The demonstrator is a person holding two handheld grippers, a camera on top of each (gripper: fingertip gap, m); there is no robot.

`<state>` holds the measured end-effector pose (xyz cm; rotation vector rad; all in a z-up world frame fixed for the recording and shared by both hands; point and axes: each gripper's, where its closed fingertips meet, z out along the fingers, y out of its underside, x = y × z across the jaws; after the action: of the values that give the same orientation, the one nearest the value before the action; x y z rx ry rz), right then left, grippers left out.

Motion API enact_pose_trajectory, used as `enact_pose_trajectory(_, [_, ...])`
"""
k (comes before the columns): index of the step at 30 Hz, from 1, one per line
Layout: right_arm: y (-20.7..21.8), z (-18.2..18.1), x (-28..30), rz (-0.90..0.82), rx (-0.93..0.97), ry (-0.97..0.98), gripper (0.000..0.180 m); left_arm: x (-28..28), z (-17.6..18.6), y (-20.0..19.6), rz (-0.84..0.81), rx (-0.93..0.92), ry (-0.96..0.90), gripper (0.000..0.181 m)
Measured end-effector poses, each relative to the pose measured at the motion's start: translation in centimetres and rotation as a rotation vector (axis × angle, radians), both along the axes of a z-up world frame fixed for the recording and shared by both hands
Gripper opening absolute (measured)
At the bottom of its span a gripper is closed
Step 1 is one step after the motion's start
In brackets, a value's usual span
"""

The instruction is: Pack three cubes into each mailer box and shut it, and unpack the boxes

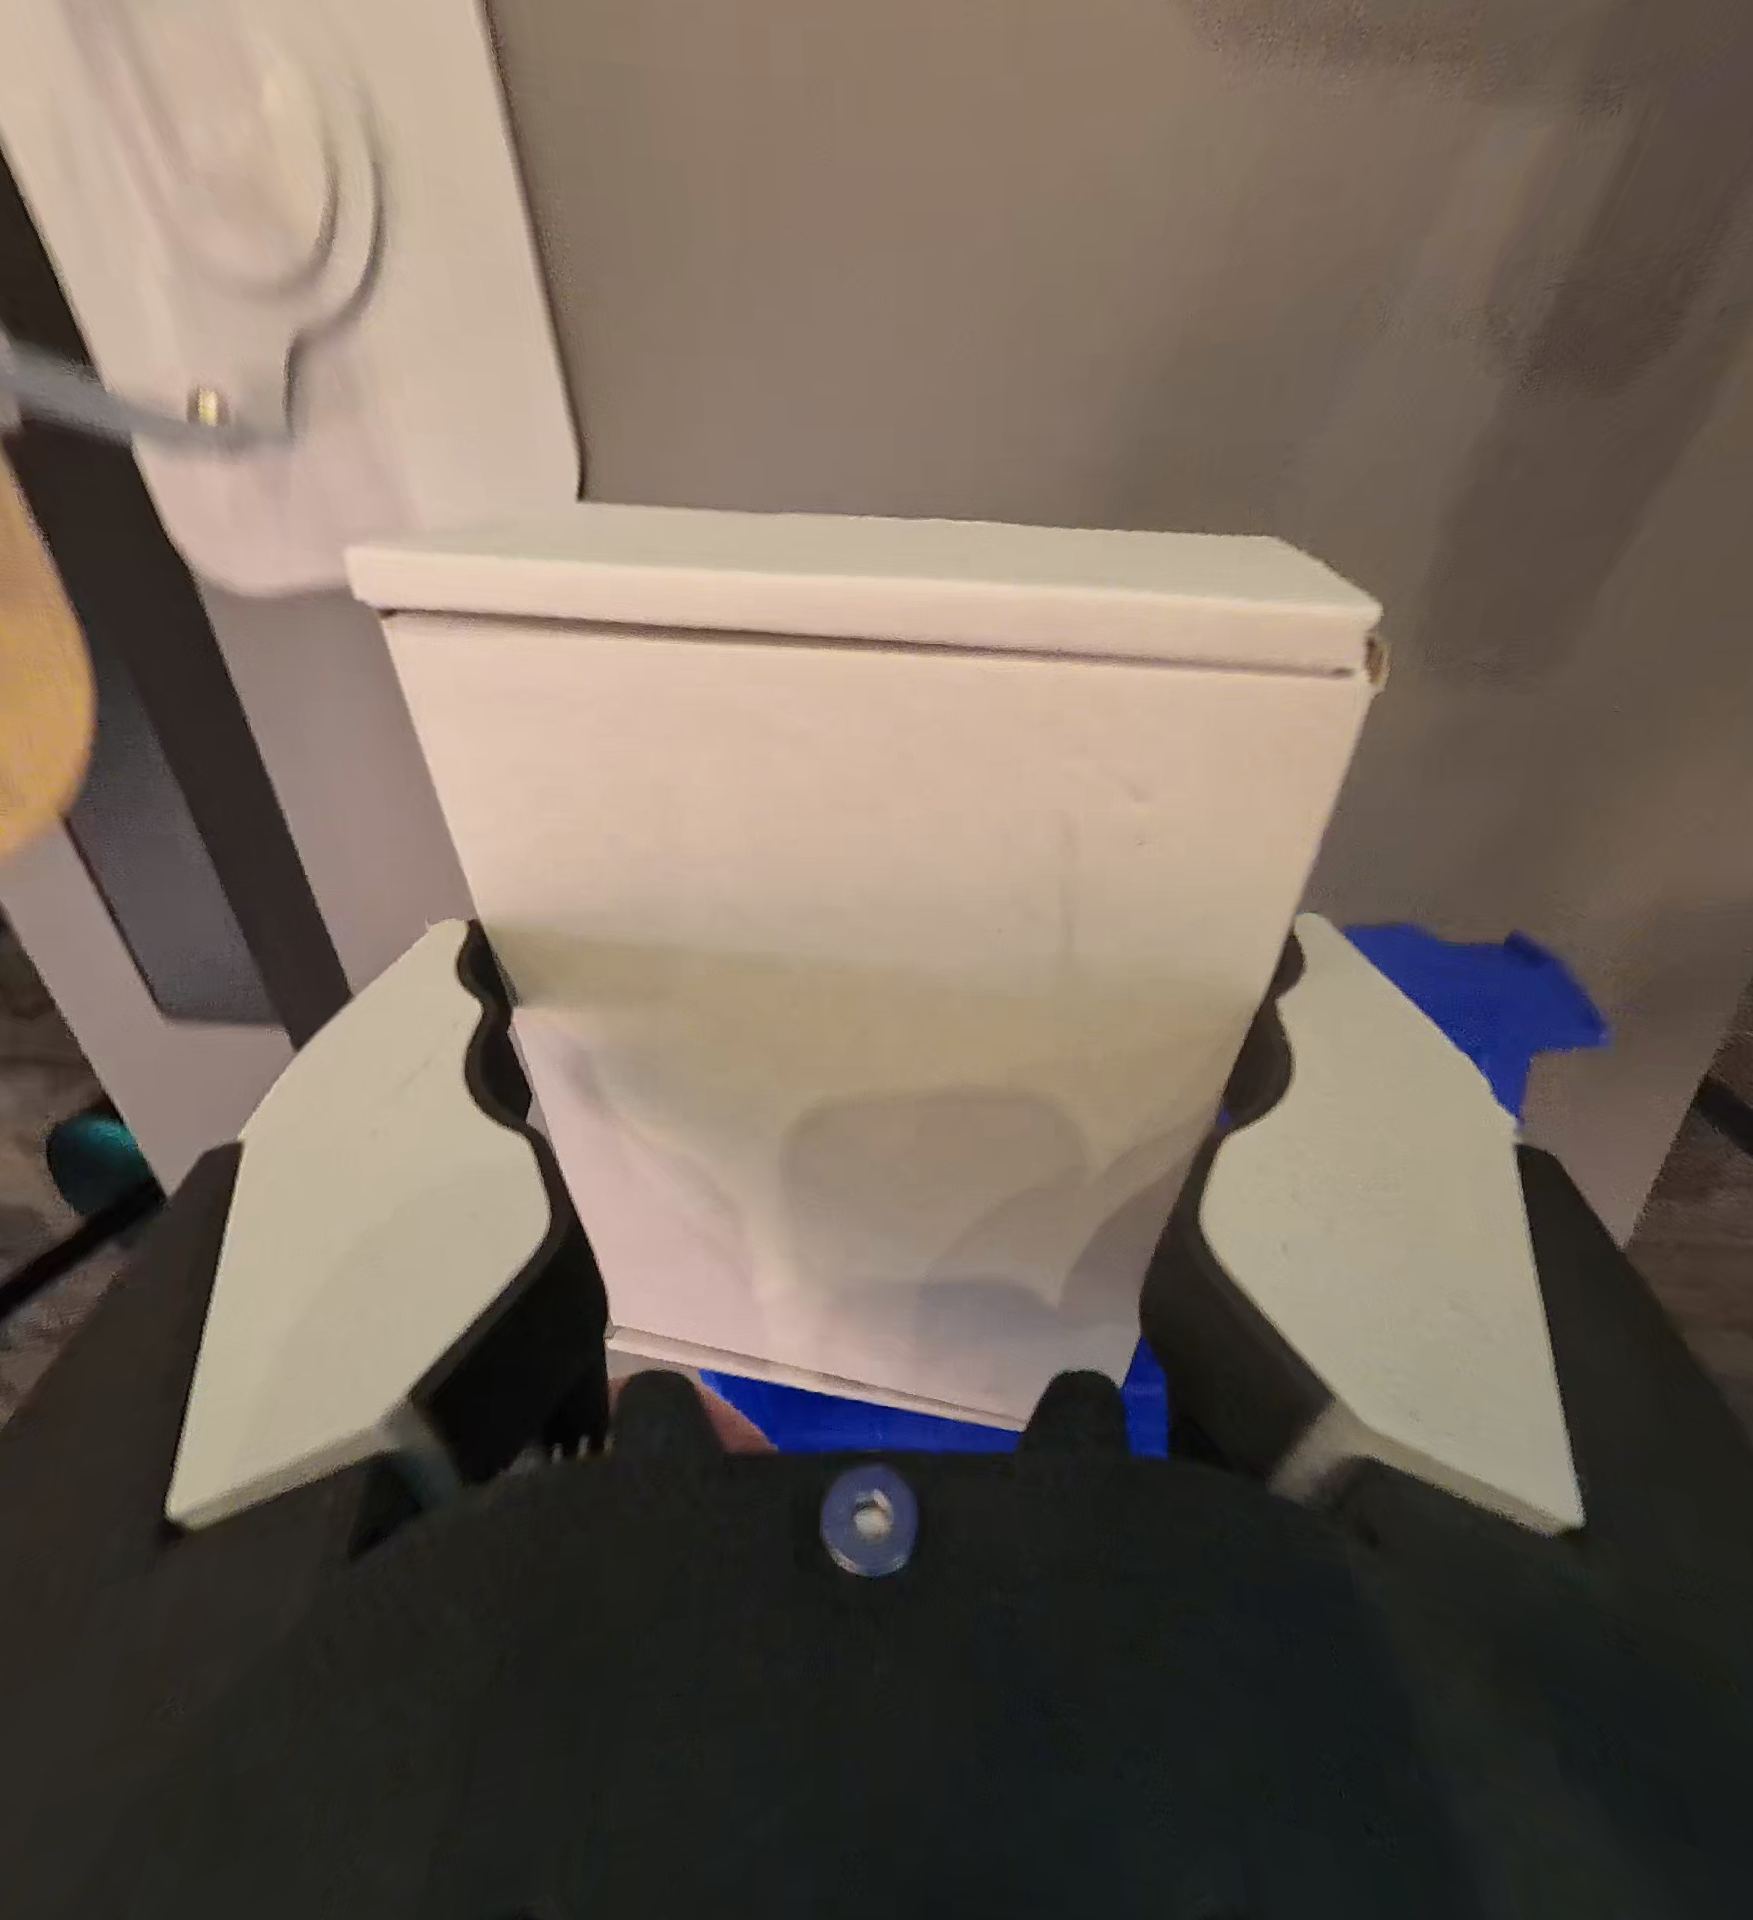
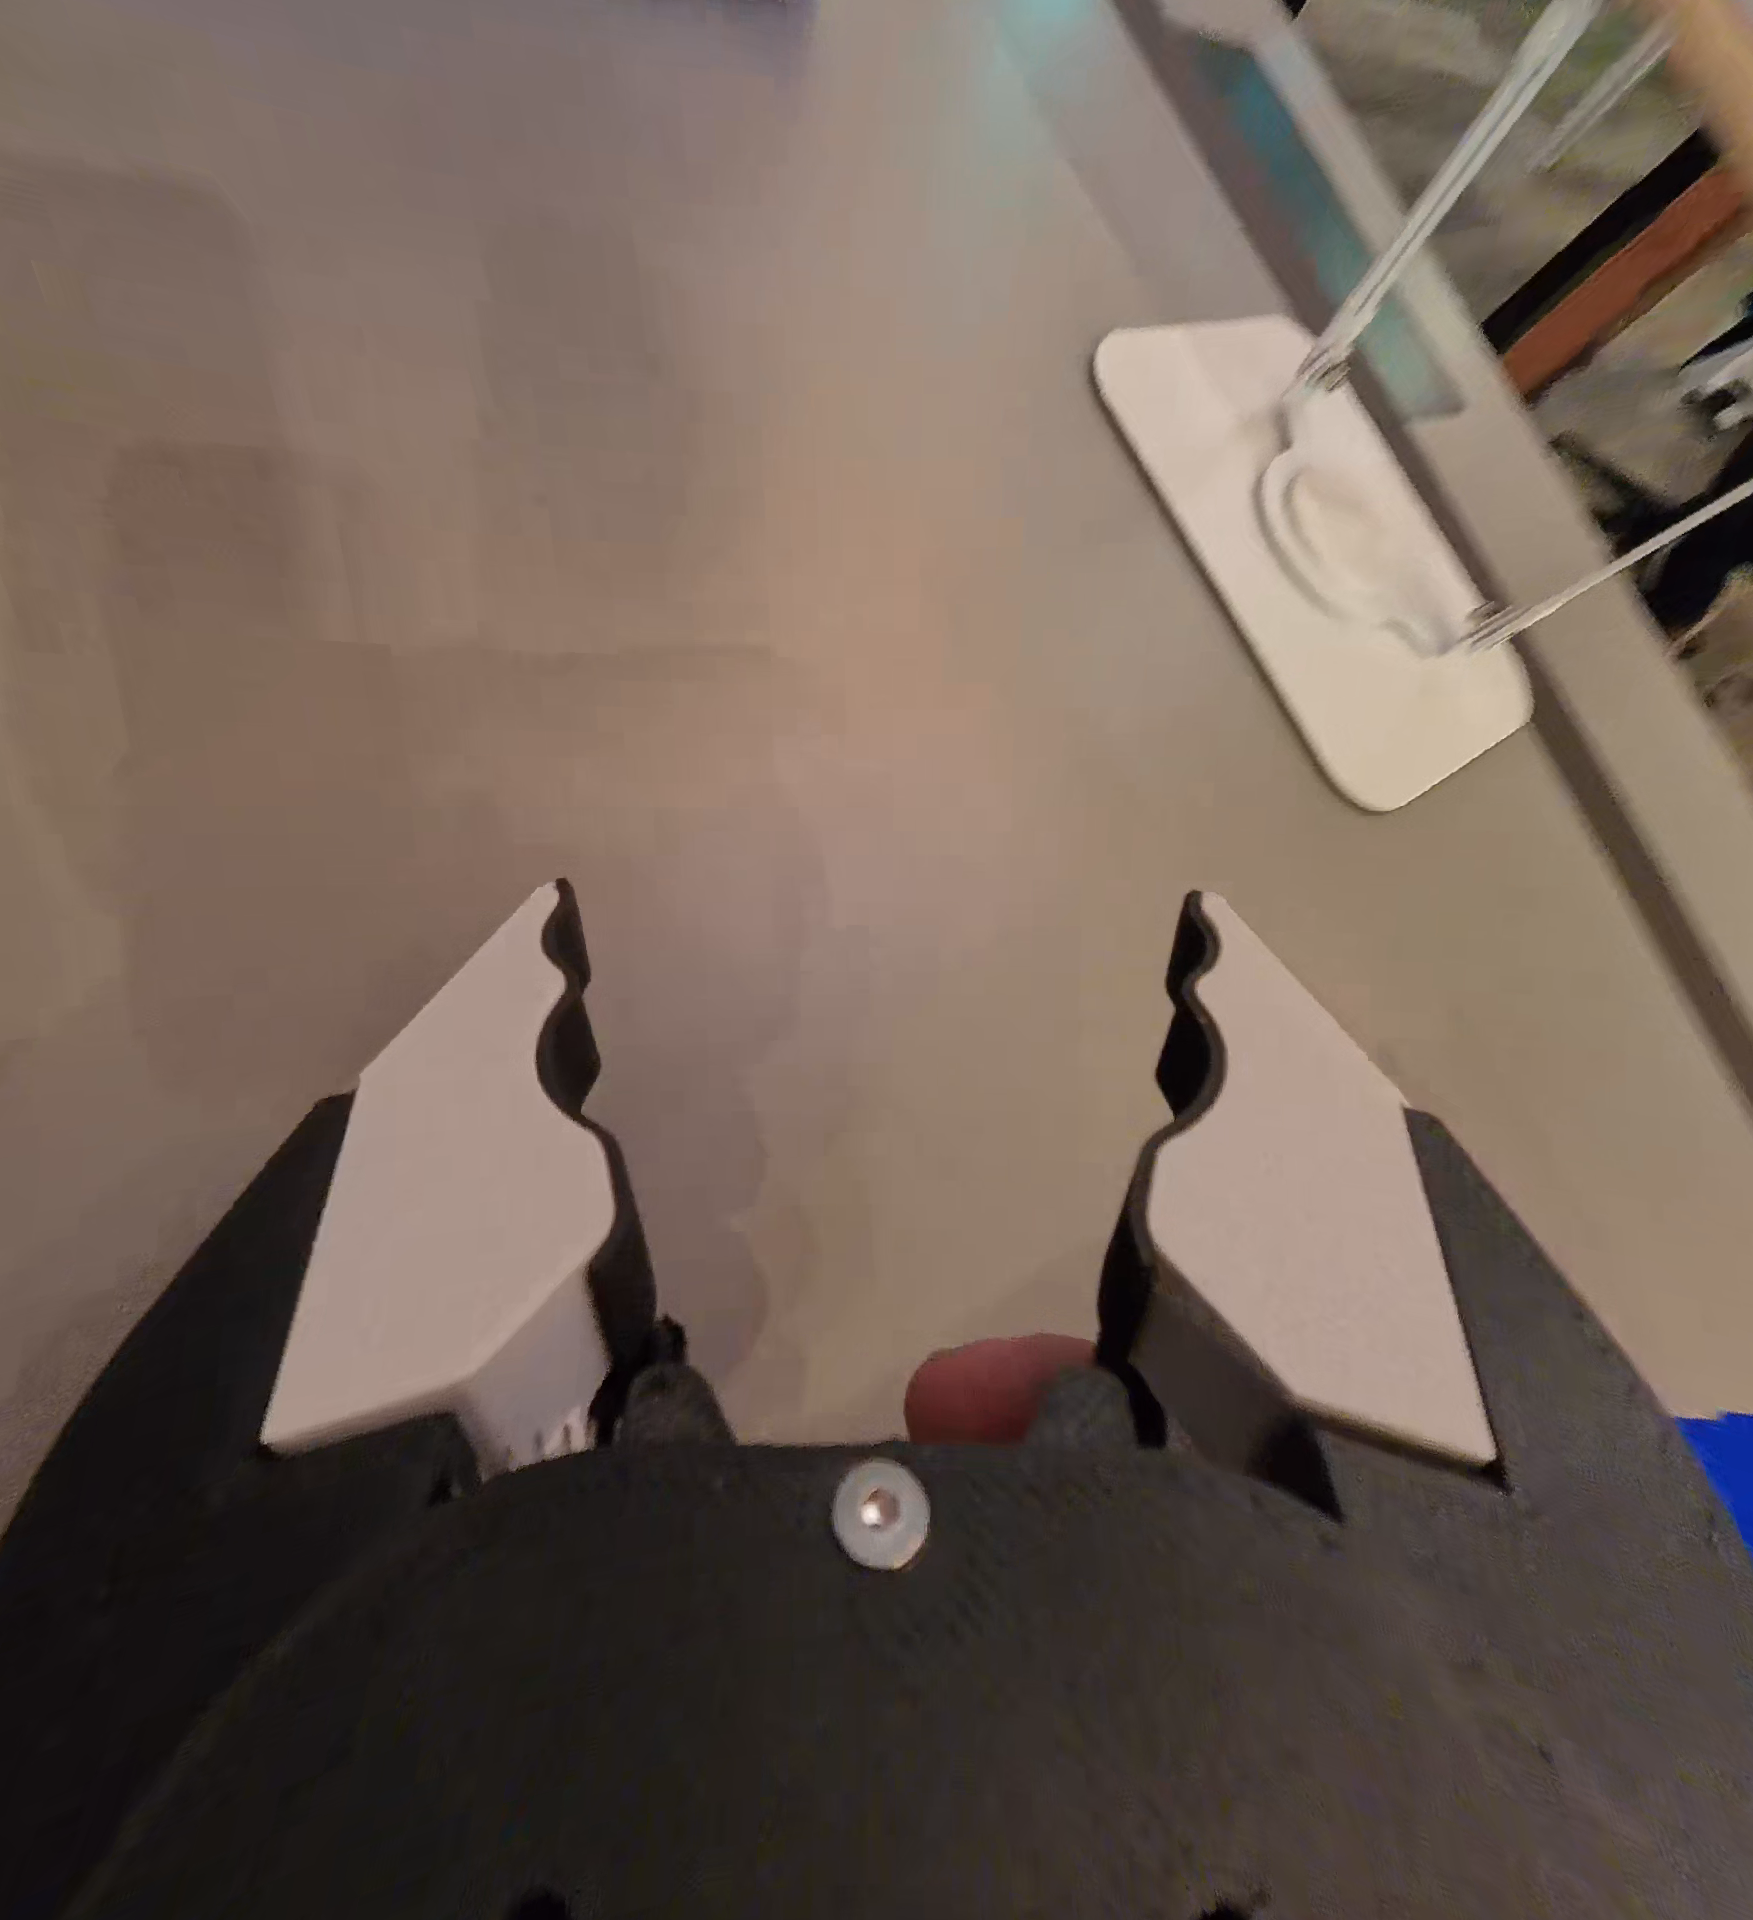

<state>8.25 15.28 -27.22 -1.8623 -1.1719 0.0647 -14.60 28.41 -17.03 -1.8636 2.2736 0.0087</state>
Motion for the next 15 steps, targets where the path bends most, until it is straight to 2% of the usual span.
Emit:
enact_pose_trajectory(5, [0.1, 4.5, 0.9, -0.015, 0.282, -0.122, 0.107, 9.8, -1.5, -3.4, -0.112, -0.104, -0.013, 0.132])
enact_pose_trajectory(8, [-0.2, 6.7, 1.1, 0.001, 0.443, -0.234, 0.103, 14.5, -3.7, -5.5, -0.147, -0.201, -0.006, 0.132])
enact_pose_trajectory(12, [-0.6, 7.8, 0.7, 0.029, 0.605, -0.393, 0.100, 18.1, -7.7, -7.4, -0.132, -0.317, 0.042, 0.132])
enact_pose_trajectory(15, [-0.7, 6.8, 0.2, 0.081, 0.654, -0.518, 0.096, 19.5, -10.2, -8.5, -0.112, -0.397, 0.066, 0.132])
